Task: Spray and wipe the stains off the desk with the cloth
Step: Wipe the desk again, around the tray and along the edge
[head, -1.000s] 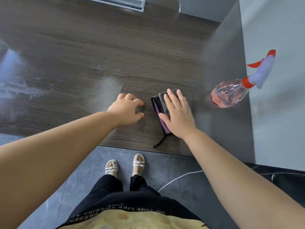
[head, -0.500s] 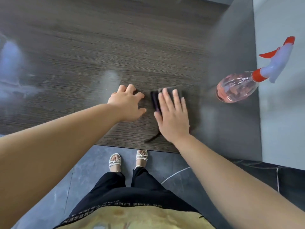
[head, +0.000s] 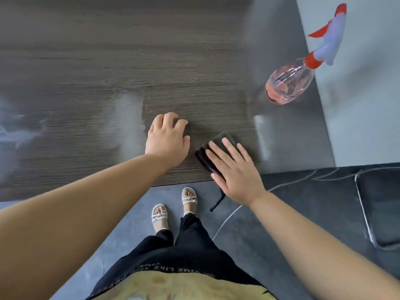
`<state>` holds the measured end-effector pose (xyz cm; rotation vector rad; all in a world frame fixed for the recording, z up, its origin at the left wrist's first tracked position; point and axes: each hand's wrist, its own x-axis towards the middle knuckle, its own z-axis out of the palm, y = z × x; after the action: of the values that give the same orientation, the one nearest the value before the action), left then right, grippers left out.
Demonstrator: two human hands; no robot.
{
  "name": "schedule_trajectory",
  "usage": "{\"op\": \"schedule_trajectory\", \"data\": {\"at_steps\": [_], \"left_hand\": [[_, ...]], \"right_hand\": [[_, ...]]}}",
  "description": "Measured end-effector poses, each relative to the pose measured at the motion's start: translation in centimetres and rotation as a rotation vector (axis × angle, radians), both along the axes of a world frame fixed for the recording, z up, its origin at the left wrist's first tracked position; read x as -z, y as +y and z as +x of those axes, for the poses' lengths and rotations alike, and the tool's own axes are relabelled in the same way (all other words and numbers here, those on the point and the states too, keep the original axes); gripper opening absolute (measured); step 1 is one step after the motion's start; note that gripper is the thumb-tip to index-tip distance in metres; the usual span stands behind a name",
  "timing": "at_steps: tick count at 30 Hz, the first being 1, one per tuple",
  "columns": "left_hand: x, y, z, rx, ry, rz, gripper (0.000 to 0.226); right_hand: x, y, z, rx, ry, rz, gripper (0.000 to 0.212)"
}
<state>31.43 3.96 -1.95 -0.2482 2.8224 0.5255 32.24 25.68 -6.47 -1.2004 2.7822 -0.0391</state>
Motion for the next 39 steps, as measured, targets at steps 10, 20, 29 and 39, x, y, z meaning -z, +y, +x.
{"op": "schedule_trajectory", "data": {"at_steps": [10,20,29,39], "left_hand": [[-0.6,-3.6,1.5,0.009,-0.061,-0.05,0.044],[-1.6,-8.4,1.1,0.142,-0.294,-0.025,0.049],[-1.7,-9.7,0.2,0.139,-0.232,0.049,0.043],[-1.3,-10.4,-5.8,-0.074,-0.115,0.063,0.048]], "right_hand": [[-0.1,-9.5,0.0,0.401,0.015,-0.026,0.065],[0.1,-9.9,-5.7,0.86,0.004,-0.026,0.064],[0.4,-6.1,-5.9,0.185,0.098,-0.041,0.059],[0.3,-11.3,-8.3,-0.163,0.036,-0.015,0.06]]}}
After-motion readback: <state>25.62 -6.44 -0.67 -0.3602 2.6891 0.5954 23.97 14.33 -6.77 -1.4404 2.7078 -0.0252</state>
